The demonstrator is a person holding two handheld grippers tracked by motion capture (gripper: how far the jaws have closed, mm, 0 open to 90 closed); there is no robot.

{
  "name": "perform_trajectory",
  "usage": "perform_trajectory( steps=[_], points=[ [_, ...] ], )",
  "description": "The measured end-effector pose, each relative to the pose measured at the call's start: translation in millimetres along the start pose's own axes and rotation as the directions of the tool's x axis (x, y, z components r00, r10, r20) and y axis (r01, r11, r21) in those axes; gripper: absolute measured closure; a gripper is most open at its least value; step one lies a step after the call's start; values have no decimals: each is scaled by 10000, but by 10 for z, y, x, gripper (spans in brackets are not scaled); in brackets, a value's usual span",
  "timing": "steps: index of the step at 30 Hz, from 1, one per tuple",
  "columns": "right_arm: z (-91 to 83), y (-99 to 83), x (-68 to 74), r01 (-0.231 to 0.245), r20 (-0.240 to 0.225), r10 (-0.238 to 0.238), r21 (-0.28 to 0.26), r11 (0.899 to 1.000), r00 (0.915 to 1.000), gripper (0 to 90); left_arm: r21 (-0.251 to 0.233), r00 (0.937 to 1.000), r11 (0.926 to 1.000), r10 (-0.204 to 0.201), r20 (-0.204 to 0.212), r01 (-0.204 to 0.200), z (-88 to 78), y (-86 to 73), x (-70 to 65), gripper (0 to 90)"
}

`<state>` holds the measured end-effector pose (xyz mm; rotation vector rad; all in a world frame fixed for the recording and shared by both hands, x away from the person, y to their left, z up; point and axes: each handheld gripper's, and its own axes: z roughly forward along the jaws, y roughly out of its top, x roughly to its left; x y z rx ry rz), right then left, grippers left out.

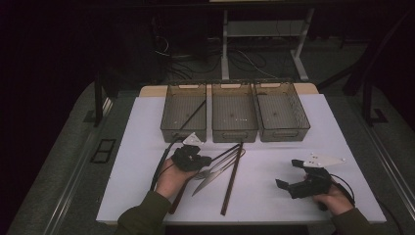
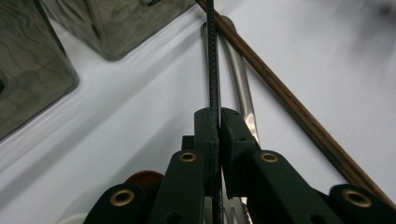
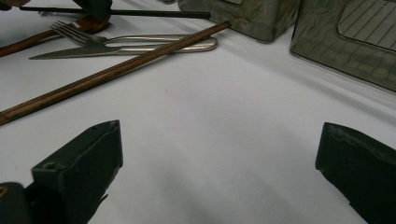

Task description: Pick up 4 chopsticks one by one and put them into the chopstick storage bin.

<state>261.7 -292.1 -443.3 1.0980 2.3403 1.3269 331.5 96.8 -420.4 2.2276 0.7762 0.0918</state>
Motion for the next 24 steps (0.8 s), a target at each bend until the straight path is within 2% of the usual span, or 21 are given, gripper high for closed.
perform_trajectory(
  steps=[9, 18, 24],
  points=[
    [12, 2, 16, 64, -8, -64, 15, 10000, 10000, 4, -21, 9995, 9998, 194, 265, -193, -116, 35, 6, 851],
    [21, 0, 17, 105, 16, -105, 96, 9999, 9999, 4, -395, 9983, 9987, 354, 462, -336, -279, 76, 21, 851],
    [25, -2, 17, 101, 35, -102, 91, 9999, 9999, 4, -536, 9981, 9978, 427, 452, -402, -363, 87, 51, 851]
  ],
)
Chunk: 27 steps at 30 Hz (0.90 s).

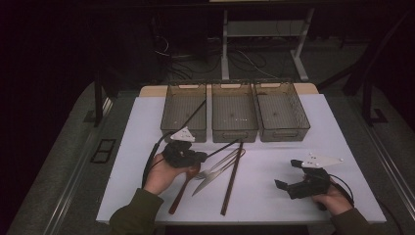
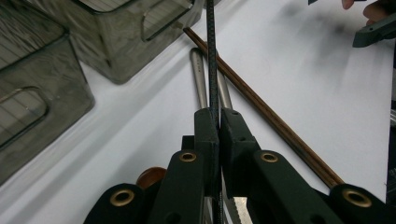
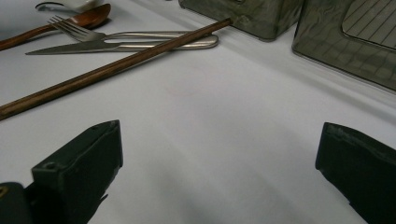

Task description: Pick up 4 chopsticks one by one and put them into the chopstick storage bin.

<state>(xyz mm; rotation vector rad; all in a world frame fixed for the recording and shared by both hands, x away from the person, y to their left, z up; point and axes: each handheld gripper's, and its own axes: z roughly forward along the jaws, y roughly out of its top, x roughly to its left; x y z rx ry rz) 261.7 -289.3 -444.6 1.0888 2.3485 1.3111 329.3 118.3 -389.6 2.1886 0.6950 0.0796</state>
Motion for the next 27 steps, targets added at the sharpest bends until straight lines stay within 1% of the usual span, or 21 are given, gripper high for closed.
perform_trajectory(
  steps=[7, 11, 17, 18, 20, 27],
  points=[
    [-1, 0, -1, -12, -3, 12, 17, 10000, 10000, 4, -192, 10000, 9998, -2, -85, 0, -104, 10, 47, 850],
    [-1, 0, -2, -16, 0, 16, 13, 10000, 10000, 4, -316, 9998, 9994, -119, -182, 113, -160, 5, 85, 850],
    [2, -2, -4, 8, 12, -8, 28, 10000, 10000, 4, -456, 9995, 9989, -141, -272, 129, -231, 4, 140, 851],
    [2, -2, -4, 5, 15, -5, 31, 10000, 10000, 4, -514, 9993, 9985, -212, -301, 197, -240, 3, 146, 850],
    [3, -2, -5, 8, 14, -8, 36, 10000, 10000, 4, -548, 9993, 9984, -188, -338, 169, -260, 3, 169, 850],
    [5, 0, -5, 1, 27, -1, 33, 10000, 10000, 4, -754, 9983, 9967, -343, -479, 307, -325, 8, 244, 851]
  ],
)
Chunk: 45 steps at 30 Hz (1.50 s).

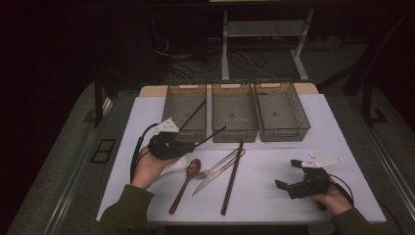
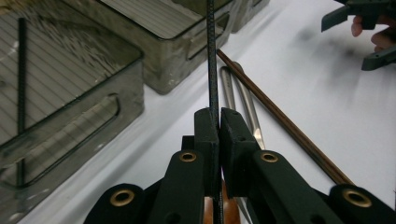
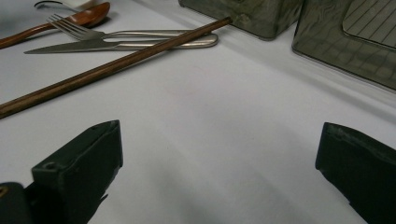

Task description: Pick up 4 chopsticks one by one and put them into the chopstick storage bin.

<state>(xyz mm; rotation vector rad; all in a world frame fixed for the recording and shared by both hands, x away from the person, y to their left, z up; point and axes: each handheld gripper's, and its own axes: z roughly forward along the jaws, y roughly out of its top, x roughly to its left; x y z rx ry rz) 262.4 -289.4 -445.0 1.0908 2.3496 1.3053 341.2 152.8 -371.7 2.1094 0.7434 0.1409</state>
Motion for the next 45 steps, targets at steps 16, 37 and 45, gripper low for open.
perform_trajectory(
  steps=[16, 37, 45],
  points=[
    [-4, -2, 2, -66, 19, 66, 28, 10000, 10000, 4, -172, 9989, 9998, -62, -474, 54, -86, 181, 220, 850],
    [-8, -3, -12, -43, 22, 43, -21, 10000, 10000, 4, -15, 9828, 9995, -309, -1823, 311, -81, 620, 683, 850],
    [-12, -5, -14, -74, 26, 74, -24, 10000, 10000, 4, 119, 9672, 9964, -782, -2416, 835, 89, 692, 889, 850]
  ],
)
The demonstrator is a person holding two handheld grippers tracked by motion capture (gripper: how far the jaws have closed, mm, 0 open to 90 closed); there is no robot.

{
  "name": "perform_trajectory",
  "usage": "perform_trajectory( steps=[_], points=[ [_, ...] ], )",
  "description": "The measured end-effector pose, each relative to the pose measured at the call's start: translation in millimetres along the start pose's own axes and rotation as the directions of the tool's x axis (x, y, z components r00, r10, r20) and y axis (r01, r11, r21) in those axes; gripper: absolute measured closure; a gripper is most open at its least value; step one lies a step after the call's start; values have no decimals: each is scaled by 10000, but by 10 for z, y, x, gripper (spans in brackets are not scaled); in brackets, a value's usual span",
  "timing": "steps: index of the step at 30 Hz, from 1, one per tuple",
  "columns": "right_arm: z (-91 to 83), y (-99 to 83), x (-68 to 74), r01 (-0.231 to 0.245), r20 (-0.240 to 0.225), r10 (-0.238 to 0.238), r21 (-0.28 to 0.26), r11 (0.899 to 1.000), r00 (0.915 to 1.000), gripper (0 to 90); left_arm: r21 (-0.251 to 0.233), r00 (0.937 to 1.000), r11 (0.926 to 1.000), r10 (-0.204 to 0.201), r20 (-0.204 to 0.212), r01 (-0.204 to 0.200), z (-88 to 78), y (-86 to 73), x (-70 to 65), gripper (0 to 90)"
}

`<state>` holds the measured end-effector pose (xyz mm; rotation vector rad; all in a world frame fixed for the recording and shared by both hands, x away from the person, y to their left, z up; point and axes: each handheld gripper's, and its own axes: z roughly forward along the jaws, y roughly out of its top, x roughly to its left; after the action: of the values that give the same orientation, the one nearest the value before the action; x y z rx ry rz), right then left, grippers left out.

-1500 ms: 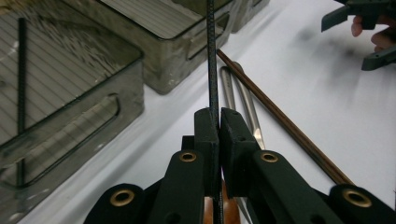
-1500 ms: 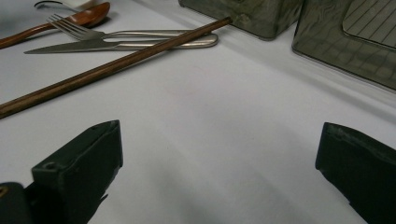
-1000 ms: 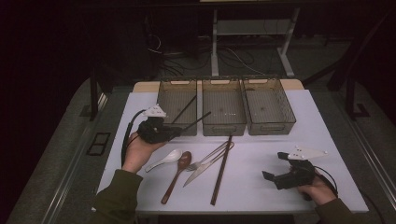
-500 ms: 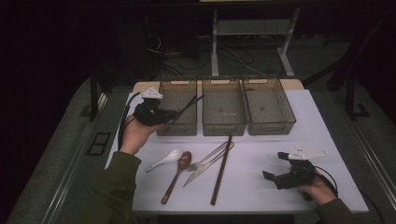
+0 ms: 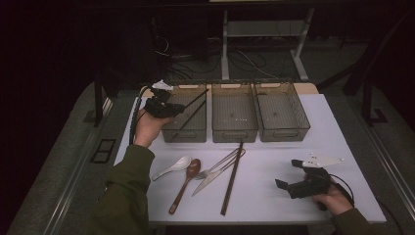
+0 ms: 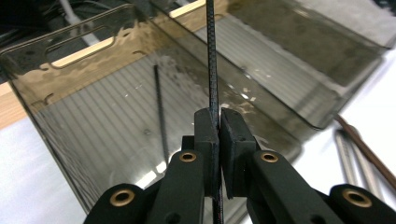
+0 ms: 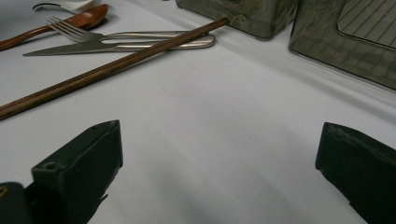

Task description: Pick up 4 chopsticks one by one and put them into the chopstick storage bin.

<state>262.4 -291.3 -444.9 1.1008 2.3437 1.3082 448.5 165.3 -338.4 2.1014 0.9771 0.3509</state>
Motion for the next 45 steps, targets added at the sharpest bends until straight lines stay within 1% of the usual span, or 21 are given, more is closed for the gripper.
perform_trajectory(
  steps=[2, 7, 16, 21, 27, 28, 29, 31, 32, 34, 36, 38, 40, 43, 45],
  points=[
    [0, 0, -2, -1, -3, 1, -7, 10000, 10000, 4, 96, 9998, 9999, -110, -136, 111, 45, 11, 47, 850],
    [-4, -2, -5, -6, -27, 6, -22, 10000, 10000, 4, 143, 9978, 9981, -597, -292, 602, 152, 8, 136, 850],
    [-3, -2, -5, -11, -31, 11, -33, 10000, 10000, 4, 273, 9916, 9925, -1177, -534, 1192, 345, 31, 205, 850],
    [-7, -2, -8, -11, -57, 10, -45, 10000, 10000, 4, 481, 9893, 9898, -1306, -645, 1338, 445, 28, 247, 850],
    [-10, -3, -11, -5, -63, 5, -47, 10000, 10000, 4, 730, 9838, 9837, -1583, -842, 1645, 537, 15, 282, 850],
    [-9, -3, -10, -9, -68, 9, -46, 10000, 10000, 4, 798, 9839, 9833, -1570, -849, 1638, 551, 13, 293, 849],
    [-9, -2, -9, -12, -71, 12, -47, 10000, 10000, 4, 849, 9826, 9816, -1639, -876, 1713, 570, 11, 293, 849],
    [-10, -2, -8, -20, -73, 20, -52, 10000, 10000, 4, 1140, 9822, 9788, -1589, -999, 1700, 602, 8, 302, 849],
    [-10, -3, -9, -20, -68, 20, -50, 10000, 10000, 4, 1197, 9812, 9773, -1630, -1030, 1749, 620, 8, 301, 849],
    [-11, -2, -11, -19, -59, 19, -47, 10000, 10000, 4, 1245, 9814, 9767, -1630, -1010, 1750, 637, 11, 300, 848],
    [-11, -3, -11, -18, -69, 18, -49, 10000, 10000, 4, 1298, 9828, 9771, -1566, -982, 1687, 650, 20, 290, 848],
    [-12, -3, -11, -15, -62, 15, -68, 10000, 10000, 4, 1302, 9828, 9766, -1600, -926, 1712, 659, 27, 284, 847],
    [-13, -3, -11, -18, -61, 17, -76, 10000, 10000, 4, 1276, 9843, 9791, -1459, -997, 1581, 660, 30, 280, 841],
    [-13, -3, -11, -3, -61, 2, -85, 10000, 10000, 4, 1179, 9839, 9813, -1394, -1121, 1525, 652, 31, 279, 791],
    [-13, -3, -10, -3, -55, 3, -88, 10000, 10000, 4, 1152, 9845, 9817, -1393, -1065, 1514, 643, 32, 282, 789]
  ],
)
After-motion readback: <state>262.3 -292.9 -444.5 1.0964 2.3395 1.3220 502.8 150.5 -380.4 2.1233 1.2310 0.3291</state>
